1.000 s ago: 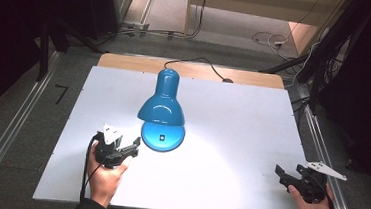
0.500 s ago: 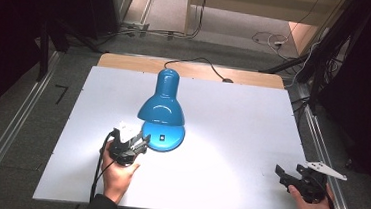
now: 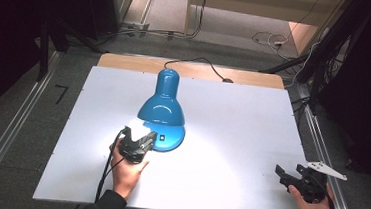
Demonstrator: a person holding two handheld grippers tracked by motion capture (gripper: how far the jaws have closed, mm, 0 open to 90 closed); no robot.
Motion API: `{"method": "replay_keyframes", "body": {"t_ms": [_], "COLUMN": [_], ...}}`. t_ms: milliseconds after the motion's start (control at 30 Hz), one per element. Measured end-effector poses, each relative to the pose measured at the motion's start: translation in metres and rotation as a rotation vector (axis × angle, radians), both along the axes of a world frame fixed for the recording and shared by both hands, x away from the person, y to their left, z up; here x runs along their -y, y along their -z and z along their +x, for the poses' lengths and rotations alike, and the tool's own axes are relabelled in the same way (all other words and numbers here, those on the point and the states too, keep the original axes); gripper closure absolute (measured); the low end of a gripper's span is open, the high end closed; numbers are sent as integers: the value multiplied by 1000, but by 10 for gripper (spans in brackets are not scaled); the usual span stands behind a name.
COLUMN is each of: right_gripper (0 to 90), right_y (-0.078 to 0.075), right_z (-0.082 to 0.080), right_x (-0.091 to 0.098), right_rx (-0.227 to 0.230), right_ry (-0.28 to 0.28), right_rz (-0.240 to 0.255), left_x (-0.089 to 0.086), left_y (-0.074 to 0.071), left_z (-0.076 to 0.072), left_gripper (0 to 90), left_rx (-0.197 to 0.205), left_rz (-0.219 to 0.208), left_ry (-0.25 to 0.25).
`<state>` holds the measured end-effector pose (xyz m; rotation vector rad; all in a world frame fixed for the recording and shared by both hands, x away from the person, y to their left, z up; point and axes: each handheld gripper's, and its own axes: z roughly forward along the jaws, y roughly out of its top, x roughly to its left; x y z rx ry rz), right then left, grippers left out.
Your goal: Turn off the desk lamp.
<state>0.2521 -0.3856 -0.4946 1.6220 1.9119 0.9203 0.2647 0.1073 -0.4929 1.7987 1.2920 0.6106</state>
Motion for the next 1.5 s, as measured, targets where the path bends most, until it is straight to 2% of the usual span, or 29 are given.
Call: {"method": "replay_keyframes", "body": {"t_ms": [133,333,400,1000,1067,1367,1500], "right_gripper": [174,174,174,174,174,175,175], "right_y": [0,0,0,1,0,0,0], "right_z": [0,0,0,1,1,0,0], "right_x": [0,0,0,-1,-2,-2,-3], "right_rx": [0,-3,-4,-6,-8,-3,-5], "right_ry": [0,-1,0,-6,-4,-6,-9], "right_rz": [1,1,1,-3,1,0,-3], "left_x": [3,6,7,12,14,15,12], "left_y": [1,2,4,7,7,8,8], "left_z": [3,7,10,17,17,18,22], "left_gripper": [886,900,900,900,900,900,900], "left_rx": [-8,-17,-31,-39,-29,-25,-25], "left_rz": [-21,-23,-39,-52,-38,-29,14], "left_ry": [11,18,19,41,42,48,30]}}
